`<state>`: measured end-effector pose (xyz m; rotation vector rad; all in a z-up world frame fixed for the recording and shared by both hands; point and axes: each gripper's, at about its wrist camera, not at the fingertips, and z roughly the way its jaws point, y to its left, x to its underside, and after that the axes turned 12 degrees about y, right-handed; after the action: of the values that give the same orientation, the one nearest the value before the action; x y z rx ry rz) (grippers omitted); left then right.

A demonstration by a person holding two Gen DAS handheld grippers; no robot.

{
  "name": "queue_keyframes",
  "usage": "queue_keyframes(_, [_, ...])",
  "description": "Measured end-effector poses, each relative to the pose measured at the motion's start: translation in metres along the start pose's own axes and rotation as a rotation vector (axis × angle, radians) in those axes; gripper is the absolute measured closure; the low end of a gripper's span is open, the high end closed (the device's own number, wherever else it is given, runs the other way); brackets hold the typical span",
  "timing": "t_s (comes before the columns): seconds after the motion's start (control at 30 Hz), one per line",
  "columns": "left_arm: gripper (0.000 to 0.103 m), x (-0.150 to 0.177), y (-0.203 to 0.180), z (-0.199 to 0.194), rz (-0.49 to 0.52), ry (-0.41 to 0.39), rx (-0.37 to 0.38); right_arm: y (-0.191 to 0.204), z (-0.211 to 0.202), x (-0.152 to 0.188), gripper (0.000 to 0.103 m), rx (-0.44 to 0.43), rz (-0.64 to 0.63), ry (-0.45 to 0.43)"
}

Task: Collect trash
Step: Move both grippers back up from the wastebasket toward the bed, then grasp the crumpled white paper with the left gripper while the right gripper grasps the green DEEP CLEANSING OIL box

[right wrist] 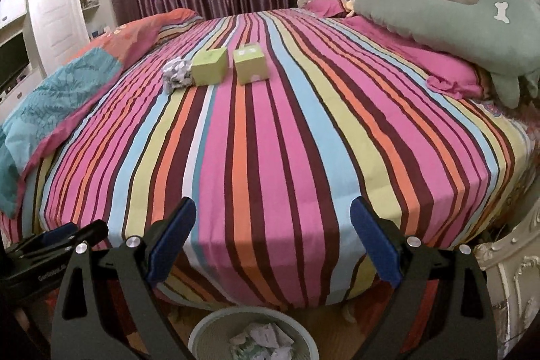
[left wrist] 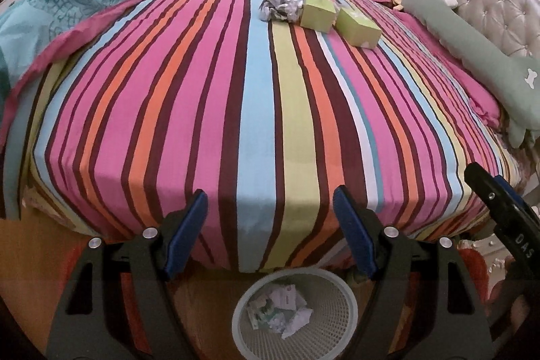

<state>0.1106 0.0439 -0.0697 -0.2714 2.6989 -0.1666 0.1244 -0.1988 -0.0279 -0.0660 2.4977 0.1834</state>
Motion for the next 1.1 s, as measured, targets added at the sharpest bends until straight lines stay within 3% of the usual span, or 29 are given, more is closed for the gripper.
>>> queue_keyframes(0.43, [0.028,-0.051,-0.007,0.007,0.004,-0.028,0.026,-0.003,0.006,-0.034,0.014,-0.01,0.006,-0.042])
queue_keyframes(1.1, [0.028,-0.146,-0.003,0.047,-0.028,-0.037,0.066,0.001,0.046,-0.102,0.014,-0.052,-0.032,-0.026])
